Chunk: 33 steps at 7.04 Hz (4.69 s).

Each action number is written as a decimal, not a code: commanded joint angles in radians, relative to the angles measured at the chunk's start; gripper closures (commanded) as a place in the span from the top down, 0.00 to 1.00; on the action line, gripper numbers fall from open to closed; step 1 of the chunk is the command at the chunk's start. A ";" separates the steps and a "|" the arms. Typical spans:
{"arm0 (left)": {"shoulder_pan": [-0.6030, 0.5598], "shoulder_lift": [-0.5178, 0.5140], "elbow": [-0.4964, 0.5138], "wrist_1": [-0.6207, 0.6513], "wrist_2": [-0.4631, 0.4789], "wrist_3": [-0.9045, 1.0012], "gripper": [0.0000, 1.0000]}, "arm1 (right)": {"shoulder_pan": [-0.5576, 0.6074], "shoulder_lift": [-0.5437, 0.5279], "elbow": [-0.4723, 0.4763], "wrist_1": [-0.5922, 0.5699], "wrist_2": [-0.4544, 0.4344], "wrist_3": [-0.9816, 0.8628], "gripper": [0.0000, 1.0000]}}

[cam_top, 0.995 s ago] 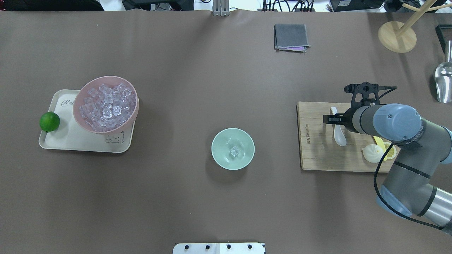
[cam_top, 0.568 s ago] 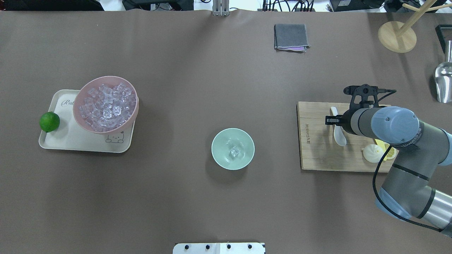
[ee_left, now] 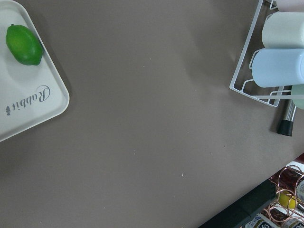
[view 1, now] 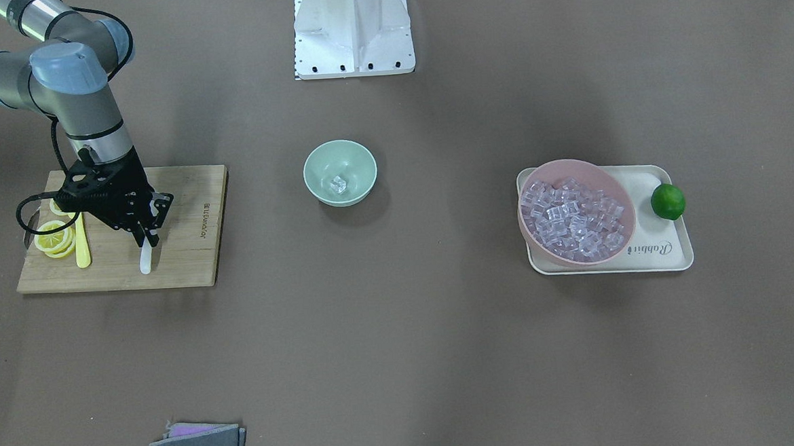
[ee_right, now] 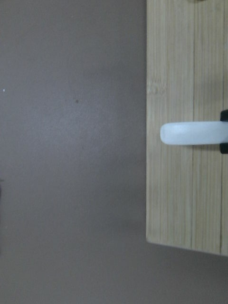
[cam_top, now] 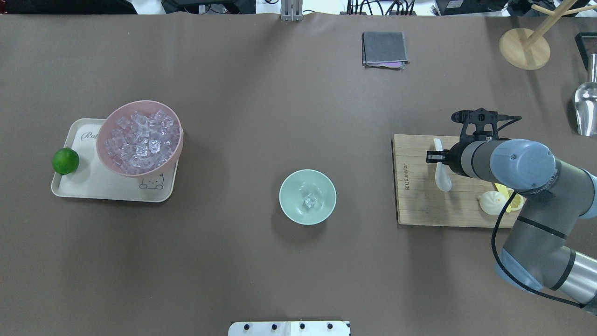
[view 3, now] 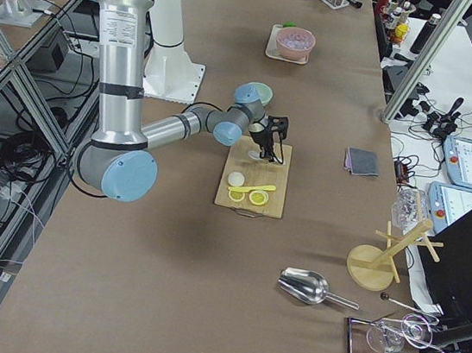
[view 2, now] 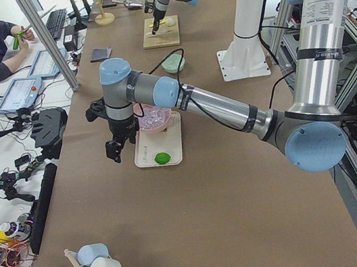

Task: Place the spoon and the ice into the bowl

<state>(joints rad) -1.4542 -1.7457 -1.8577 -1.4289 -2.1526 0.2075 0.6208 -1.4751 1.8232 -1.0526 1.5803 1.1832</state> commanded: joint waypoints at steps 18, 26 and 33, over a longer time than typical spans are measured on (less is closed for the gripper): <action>0.002 0.002 0.043 0.002 -0.019 -0.003 0.99 | -0.316 0.690 -0.133 -0.846 -0.396 0.862 1.00; -0.190 0.281 0.083 -0.048 -0.135 -0.043 0.99 | 0.252 0.382 0.194 -0.828 0.229 -0.225 1.00; -0.193 0.287 0.081 -0.051 -0.135 -0.045 0.99 | 0.842 -0.097 0.121 -0.828 0.693 -1.246 1.00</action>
<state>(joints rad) -1.6474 -1.4585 -1.7759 -1.4803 -2.2872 0.1626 1.3826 -1.4935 1.9748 -1.8807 2.2243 0.1291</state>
